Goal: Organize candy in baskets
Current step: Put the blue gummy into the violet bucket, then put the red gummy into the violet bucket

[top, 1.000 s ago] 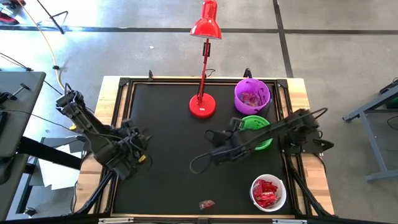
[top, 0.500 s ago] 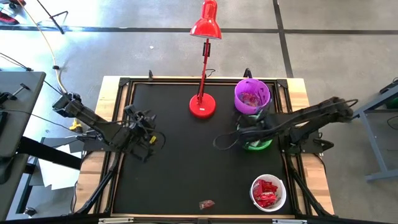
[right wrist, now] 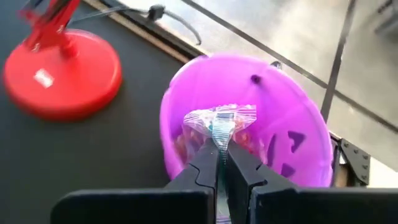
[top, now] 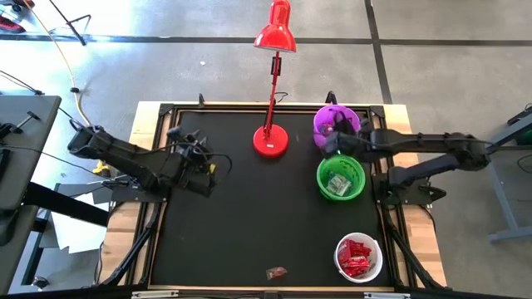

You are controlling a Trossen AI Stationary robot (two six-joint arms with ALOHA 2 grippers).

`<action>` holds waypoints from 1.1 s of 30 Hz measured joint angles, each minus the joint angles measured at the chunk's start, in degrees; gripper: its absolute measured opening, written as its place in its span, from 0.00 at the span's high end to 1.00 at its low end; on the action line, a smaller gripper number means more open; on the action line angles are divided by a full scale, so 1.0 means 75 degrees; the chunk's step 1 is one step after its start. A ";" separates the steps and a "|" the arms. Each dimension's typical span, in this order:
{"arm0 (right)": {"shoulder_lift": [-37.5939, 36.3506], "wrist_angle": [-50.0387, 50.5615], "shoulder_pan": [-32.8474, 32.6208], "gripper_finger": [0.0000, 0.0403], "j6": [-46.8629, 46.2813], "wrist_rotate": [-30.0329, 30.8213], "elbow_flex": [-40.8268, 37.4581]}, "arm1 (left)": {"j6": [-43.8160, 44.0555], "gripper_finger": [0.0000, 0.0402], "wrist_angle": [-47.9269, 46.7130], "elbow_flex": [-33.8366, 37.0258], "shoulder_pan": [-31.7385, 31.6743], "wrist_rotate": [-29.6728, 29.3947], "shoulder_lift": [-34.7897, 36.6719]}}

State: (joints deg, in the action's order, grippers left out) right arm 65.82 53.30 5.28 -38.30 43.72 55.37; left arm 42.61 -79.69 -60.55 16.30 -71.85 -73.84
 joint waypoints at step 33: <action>0.0786 -0.1651 0.3683 0.69 0.1959 -0.5723 0.0434 | -0.2974 0.66 0.0055 0.0000 -0.4180 -0.0245 0.0006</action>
State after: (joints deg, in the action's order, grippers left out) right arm 71.71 40.92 32.90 -23.61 0.80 58.63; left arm 20.30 -79.27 -60.55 -15.05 -73.70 -73.80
